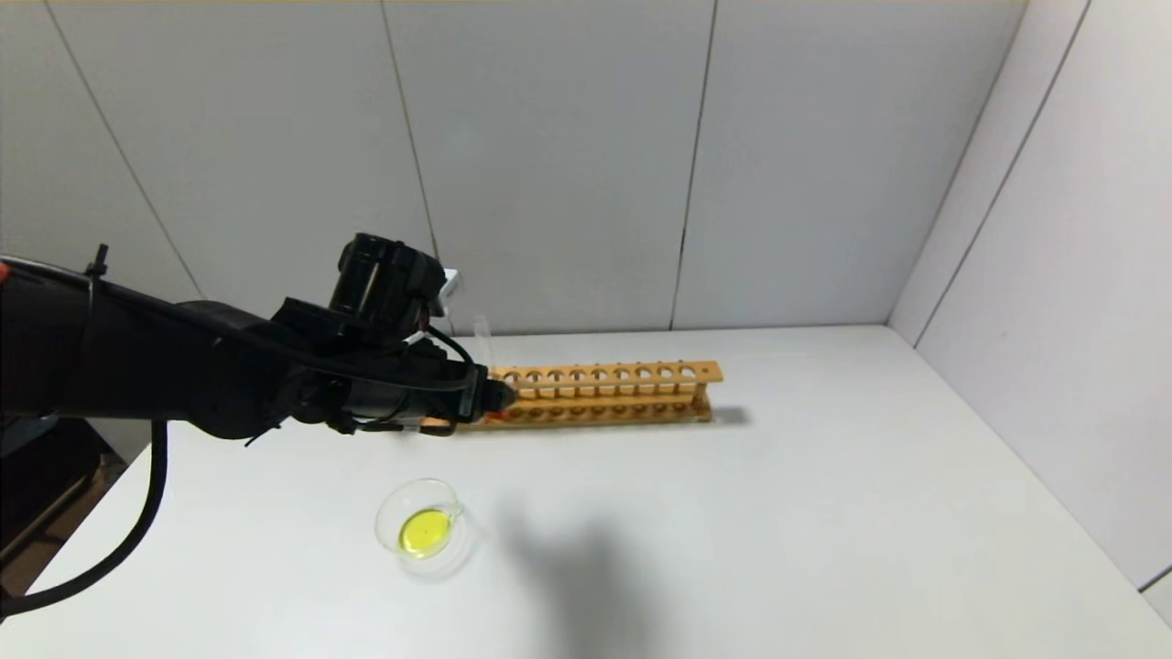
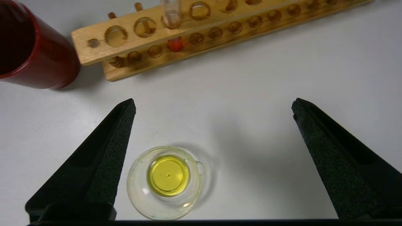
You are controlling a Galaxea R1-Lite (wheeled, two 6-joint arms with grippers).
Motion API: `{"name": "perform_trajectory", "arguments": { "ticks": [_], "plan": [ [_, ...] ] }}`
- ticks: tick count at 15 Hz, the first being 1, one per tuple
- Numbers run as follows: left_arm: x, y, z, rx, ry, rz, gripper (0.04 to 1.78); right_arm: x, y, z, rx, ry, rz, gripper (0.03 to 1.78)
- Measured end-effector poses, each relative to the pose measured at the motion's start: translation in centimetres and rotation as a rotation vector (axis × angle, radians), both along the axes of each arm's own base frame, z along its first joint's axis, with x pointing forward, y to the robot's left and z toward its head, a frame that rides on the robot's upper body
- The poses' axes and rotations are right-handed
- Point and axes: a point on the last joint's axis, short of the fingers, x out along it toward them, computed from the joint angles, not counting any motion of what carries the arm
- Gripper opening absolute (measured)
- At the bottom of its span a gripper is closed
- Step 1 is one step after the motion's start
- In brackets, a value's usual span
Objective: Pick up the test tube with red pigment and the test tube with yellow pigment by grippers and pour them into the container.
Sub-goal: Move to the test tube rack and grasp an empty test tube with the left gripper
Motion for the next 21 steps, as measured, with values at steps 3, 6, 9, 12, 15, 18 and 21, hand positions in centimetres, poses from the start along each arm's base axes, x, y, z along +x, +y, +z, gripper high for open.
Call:
{"name": "perform_trajectory", "arguments": {
  "ticks": [3, 6, 9, 12, 15, 18, 21],
  "plan": [
    [0.6, -0.5, -0.2, 0.022, -0.025, 0.039, 1.75, 0.0, 0.0, 0.0, 0.0, 0.0, 0.0, 1.75],
    [1.8, -0.9, -1.6, 0.058, -0.101, 0.133, 1.75, 0.0, 0.0, 0.0, 0.0, 0.0, 0.0, 1.75],
    [3.5, -2.1, -3.4, 0.053, -0.215, 0.207, 1.75, 0.0, 0.0, 0.0, 0.0, 0.0, 0.0, 1.75],
    [4.9, -3.2, -4.7, 0.027, -0.293, 0.229, 1.75, 0.0, 0.0, 0.0, 0.0, 0.0, 0.0, 1.75],
    [5.2, -3.4, -5.7, 0.034, -0.274, 0.236, 1.75, 0.0, 0.0, 0.0, 0.0, 0.0, 0.0, 1.75],
    [5.3, -3.4, -6.1, 0.03, -0.265, 0.244, 1.75, 0.0, 0.0, 0.0, 0.0, 0.0, 0.0, 1.75],
    [5.5, -3.4, -6.0, -0.003, -0.265, 0.261, 1.75, 0.0, 0.0, 0.0, 0.0, 0.0, 0.0, 1.75]
  ]
}}
